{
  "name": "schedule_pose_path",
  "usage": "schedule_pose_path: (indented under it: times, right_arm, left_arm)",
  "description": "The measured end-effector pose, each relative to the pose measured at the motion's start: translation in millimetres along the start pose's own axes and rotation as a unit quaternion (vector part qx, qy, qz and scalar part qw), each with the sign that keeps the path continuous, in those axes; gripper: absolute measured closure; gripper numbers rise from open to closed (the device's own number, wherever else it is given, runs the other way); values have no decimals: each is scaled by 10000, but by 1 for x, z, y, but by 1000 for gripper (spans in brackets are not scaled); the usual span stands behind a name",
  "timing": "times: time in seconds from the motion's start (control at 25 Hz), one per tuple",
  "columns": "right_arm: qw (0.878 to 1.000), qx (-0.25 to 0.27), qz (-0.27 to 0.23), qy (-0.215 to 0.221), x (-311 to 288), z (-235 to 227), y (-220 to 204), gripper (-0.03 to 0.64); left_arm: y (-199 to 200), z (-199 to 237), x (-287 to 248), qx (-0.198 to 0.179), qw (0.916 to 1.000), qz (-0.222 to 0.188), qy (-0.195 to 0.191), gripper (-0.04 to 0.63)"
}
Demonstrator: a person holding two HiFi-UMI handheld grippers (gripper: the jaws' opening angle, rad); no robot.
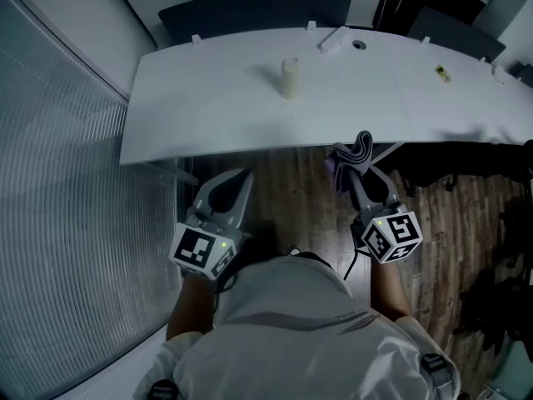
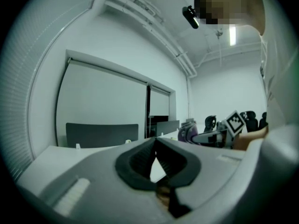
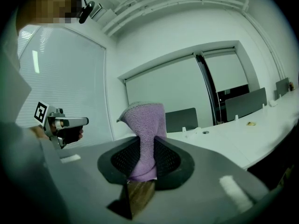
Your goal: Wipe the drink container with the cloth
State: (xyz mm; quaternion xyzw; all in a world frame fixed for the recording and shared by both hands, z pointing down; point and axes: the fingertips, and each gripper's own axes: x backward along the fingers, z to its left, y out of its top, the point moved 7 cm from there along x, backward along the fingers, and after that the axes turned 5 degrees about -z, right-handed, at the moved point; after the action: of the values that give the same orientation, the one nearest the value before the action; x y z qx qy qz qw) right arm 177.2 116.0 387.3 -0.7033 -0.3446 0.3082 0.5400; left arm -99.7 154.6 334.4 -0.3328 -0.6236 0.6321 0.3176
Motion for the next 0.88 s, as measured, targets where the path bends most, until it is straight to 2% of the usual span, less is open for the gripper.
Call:
schedule_pose_path:
  times: [0.32,0.88]
  right_arm:
    - [9995,83,183,-236,-56,-15,2,531]
    - [9954,313,483,-761,-226,10,25,531]
  left_arm:
    - [-10,55,-47,140,9994,-23,-324,591]
    - [-12,247,-108,388,9964,16,-752,591]
